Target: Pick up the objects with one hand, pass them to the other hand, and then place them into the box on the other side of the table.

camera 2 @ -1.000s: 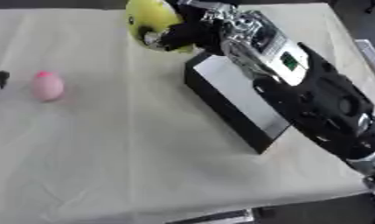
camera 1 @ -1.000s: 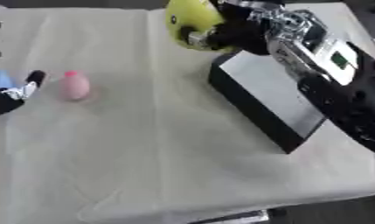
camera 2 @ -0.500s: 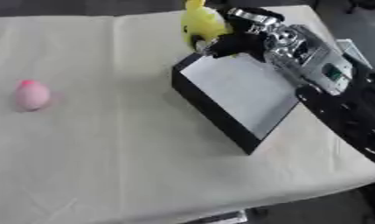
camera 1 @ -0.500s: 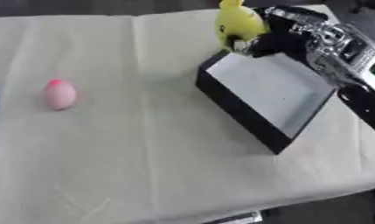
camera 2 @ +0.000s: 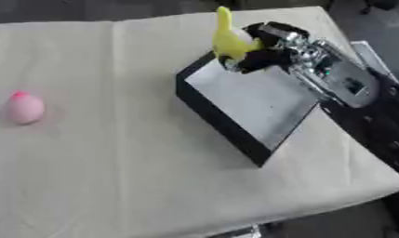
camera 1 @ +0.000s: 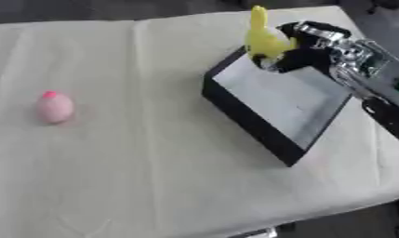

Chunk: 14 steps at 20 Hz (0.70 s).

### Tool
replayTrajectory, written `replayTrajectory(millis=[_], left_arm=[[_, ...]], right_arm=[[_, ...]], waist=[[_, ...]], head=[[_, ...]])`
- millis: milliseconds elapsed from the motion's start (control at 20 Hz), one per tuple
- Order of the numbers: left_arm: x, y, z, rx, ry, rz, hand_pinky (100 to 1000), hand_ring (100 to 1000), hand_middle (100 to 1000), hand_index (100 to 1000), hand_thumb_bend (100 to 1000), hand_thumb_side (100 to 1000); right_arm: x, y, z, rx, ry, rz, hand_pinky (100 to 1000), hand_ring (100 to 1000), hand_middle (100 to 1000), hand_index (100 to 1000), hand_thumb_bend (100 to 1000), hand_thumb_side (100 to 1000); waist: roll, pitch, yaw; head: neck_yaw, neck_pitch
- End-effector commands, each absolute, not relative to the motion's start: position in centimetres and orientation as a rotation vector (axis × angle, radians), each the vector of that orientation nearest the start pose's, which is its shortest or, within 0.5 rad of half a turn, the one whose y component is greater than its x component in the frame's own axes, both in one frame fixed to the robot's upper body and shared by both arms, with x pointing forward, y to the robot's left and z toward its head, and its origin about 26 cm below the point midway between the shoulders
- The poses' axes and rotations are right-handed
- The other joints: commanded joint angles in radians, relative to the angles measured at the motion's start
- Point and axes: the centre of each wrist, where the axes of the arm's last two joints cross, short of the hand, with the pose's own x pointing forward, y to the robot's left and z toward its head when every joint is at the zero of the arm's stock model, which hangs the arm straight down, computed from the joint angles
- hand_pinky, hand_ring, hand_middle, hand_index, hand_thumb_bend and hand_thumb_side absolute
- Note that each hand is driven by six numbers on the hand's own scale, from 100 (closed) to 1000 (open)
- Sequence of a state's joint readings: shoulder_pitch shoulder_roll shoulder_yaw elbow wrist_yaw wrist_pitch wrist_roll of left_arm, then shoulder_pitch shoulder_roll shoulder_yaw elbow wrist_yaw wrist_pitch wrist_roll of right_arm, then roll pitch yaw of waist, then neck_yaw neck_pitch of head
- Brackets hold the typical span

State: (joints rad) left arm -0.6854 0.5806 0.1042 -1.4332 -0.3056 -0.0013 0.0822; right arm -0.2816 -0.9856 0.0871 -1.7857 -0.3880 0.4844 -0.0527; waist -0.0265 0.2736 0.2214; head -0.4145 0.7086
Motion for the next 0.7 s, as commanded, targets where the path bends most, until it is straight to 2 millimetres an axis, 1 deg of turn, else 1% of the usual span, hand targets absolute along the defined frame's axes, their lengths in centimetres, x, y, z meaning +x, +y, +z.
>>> replayTrajectory(millis=[50,150,200,300,350,400,450,500,550,600,700], left_arm=[[39.2,36.7,28.4,0.908,-2.073,-0.419,810,601,391,862,406,421],[39.2,36.9,28.7,0.882,-2.079,-0.404,810,601,391,862,406,421],[39.1,37.1,28.8,0.872,-2.082,-0.395,812,601,390,859,407,420],[38.9,37.7,29.2,0.866,-2.088,-0.371,818,602,390,858,406,418],[38.8,37.8,29.3,0.857,-2.090,-0.361,818,602,390,858,406,418],[38.8,38.0,29.4,0.850,-2.092,-0.349,816,601,388,858,404,418],[38.8,38.2,29.4,0.846,-2.092,-0.337,816,601,388,858,404,418],[38.7,38.3,29.5,0.846,-2.091,-0.328,816,601,388,858,403,418],[38.7,38.5,29.6,0.849,-2.090,-0.322,816,602,388,858,402,417],[38.6,38.6,29.7,0.854,-2.089,-0.318,816,602,388,858,401,417],[38.6,38.8,29.9,0.865,-2.084,-0.308,815,600,385,857,398,416]], right_arm=[[31.3,-38.8,24.0,-0.599,-1.477,0.530,861,729,550,788,337,100],[31.5,-39.4,23.4,-0.627,-1.478,0.541,861,729,550,788,337,100],[31.6,-39.7,23.1,-0.637,-1.473,0.550,870,759,596,824,392,100],[31.5,-40.1,22.7,-0.648,-1.465,0.587,903,826,709,917,385,100],[31.5,-40.2,22.6,-0.652,-1.468,0.610,903,826,709,917,385,100],[31.5,-40.2,22.7,-0.657,-1.475,0.636,945,915,827,1000,433,162],[31.4,-40.0,23.0,-0.659,-1.490,0.671,947,920,831,1000,437,168],[31.2,-39.9,23.3,-0.665,-1.503,0.708,961,954,859,1000,459,188],[31.0,-39.9,23.7,-0.673,-1.514,0.745,968,969,868,1000,475,198],[30.9,-40.0,23.9,-0.681,-1.519,0.778,977,991,886,1000,491,202],[30.8,-40.4,24.1,-0.697,-1.518,0.833,988,1000,902,1000,494,192]], waist=[[0.004,-0.015,0.003],[0.004,-0.014,0.003],[0.004,-0.014,0.004],[0.004,-0.013,0.004],[0.005,-0.012,0.004],[0.005,-0.012,0.004],[0.005,-0.012,0.004],[0.005,-0.012,0.003],[0.005,-0.013,0.003],[0.005,-0.013,0.002],[0.005,-0.014,0.001]], head=[[-0.003,-0.016],[-0.002,-0.016],[-0.002,-0.016],[0.000,-0.016],[0.001,-0.016],[0.003,-0.015],[0.005,-0.014],[0.008,-0.014],[0.011,-0.013],[0.013,-0.013],[0.018,-0.013]])
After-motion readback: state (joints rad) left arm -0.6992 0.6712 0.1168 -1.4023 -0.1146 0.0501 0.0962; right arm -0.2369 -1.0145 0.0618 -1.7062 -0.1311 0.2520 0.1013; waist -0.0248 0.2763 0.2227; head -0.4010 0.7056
